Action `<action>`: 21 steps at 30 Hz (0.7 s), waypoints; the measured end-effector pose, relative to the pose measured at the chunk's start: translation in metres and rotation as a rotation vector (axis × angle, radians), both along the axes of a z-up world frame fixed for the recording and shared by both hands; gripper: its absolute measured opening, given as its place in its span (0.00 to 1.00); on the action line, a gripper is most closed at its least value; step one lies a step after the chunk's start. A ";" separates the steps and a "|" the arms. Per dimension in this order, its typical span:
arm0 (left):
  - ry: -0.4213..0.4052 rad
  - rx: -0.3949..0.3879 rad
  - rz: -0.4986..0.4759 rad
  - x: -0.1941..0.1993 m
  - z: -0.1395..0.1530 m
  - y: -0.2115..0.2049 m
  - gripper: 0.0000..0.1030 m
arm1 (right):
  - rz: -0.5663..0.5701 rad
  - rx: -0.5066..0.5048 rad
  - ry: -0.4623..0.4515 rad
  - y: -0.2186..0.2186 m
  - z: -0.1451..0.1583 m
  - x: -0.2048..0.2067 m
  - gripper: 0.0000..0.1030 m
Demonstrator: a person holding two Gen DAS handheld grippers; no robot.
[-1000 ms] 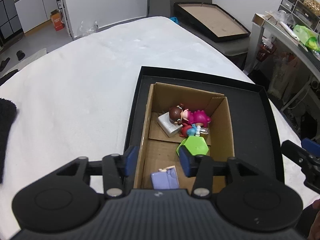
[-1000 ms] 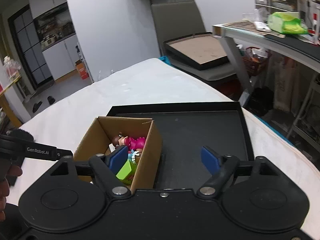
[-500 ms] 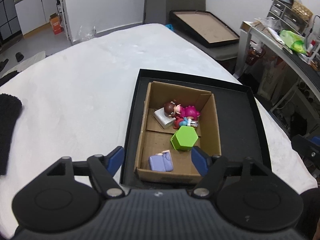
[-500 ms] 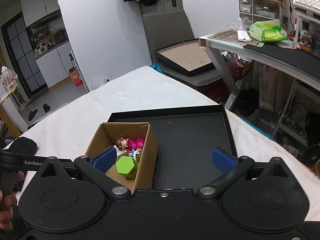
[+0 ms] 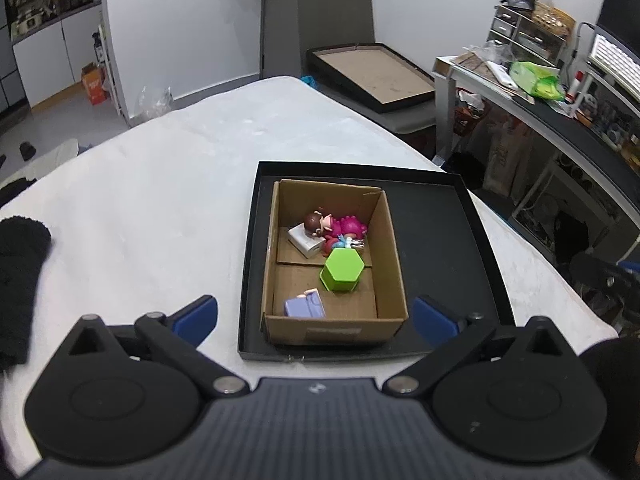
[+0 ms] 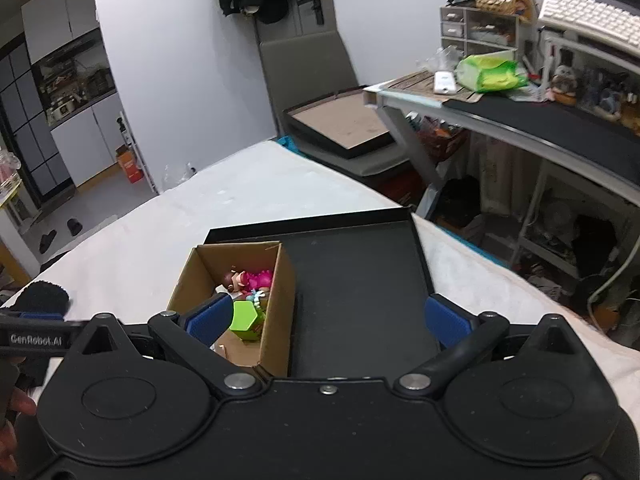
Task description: Organize rigid objects
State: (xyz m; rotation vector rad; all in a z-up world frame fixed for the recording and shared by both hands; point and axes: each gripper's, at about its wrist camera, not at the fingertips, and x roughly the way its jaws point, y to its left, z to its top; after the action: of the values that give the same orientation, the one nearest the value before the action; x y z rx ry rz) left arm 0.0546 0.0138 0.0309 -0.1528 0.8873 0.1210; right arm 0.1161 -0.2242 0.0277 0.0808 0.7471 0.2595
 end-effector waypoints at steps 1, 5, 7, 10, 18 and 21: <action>-0.004 0.002 -0.005 -0.004 0.002 -0.001 1.00 | -0.004 -0.002 -0.007 -0.001 0.002 -0.004 1.00; -0.017 0.002 -0.016 -0.017 0.009 -0.003 1.00 | -0.021 -0.013 -0.016 -0.001 0.009 -0.016 1.00; -0.015 0.004 -0.014 -0.022 0.010 -0.004 1.00 | -0.019 -0.015 -0.020 0.000 0.012 -0.022 1.00; -0.018 0.010 -0.021 -0.029 0.012 -0.007 1.00 | -0.023 -0.039 -0.028 0.002 0.014 -0.028 1.00; -0.010 0.020 -0.030 -0.047 0.011 -0.011 1.00 | -0.007 -0.029 -0.002 -0.007 0.018 -0.045 1.00; -0.020 0.020 -0.030 -0.053 0.014 -0.012 1.00 | -0.014 -0.054 -0.002 -0.008 0.018 -0.051 1.00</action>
State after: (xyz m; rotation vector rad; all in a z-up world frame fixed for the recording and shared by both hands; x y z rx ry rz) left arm 0.0019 0.0017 0.0452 -0.1224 0.8681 0.1002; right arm 0.0649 -0.2319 0.0461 0.0349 0.7503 0.2263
